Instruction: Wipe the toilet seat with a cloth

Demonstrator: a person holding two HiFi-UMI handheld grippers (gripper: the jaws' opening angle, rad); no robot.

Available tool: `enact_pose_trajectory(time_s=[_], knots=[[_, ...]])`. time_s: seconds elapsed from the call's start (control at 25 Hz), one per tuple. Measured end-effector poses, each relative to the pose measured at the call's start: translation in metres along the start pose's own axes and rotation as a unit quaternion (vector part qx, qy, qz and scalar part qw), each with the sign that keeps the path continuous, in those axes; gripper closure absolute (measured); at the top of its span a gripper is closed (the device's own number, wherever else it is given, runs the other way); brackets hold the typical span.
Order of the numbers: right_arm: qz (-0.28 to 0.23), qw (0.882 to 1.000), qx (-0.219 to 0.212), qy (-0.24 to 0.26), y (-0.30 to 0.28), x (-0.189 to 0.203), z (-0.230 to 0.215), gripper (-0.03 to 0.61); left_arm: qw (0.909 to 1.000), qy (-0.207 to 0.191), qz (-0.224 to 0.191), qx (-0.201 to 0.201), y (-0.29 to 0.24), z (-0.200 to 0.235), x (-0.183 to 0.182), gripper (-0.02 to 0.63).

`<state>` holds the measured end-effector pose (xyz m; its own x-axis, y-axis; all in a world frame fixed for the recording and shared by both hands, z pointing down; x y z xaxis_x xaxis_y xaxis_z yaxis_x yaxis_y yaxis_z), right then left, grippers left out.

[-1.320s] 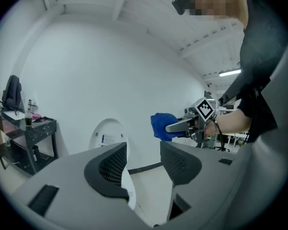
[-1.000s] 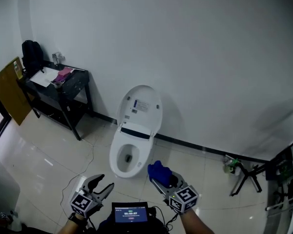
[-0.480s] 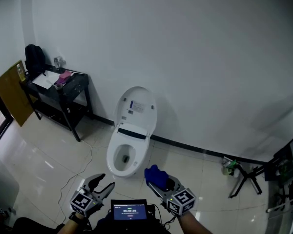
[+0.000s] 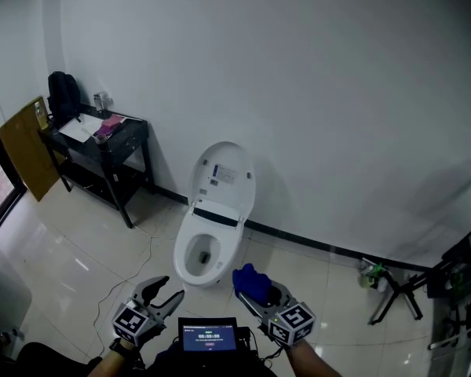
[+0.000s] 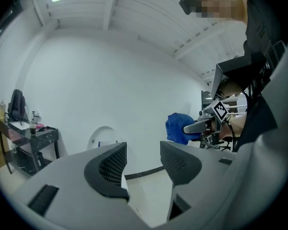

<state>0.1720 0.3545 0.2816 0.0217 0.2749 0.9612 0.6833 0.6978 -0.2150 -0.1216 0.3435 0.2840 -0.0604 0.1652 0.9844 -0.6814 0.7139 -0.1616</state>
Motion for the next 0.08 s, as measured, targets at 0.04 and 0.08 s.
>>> enact_pose_trajectory(time_s=[0.04,0.08], knots=[[-0.001,1.000,-0.001,0.000,0.0001,-0.0008,0.0002,0.341,1.0000,-0.003,0.000,0.000,0.0001,0.0002,-0.0002,0.388],[-0.001,1.000,-0.003,0.000,0.0001,-0.0016,0.0005,0.341,1.0000,-0.006,0.000,-0.001,0.0002,0.0004,-0.0003,0.388]])
Point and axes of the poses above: the fingertips, and each gripper's own axes: y backward along the fingers, z to its left, x out of its underside, the point moved 8 cm from there along y, backward along the fingers, and after that the axes turned 6 degrees about -x, right-handed, at the moved point
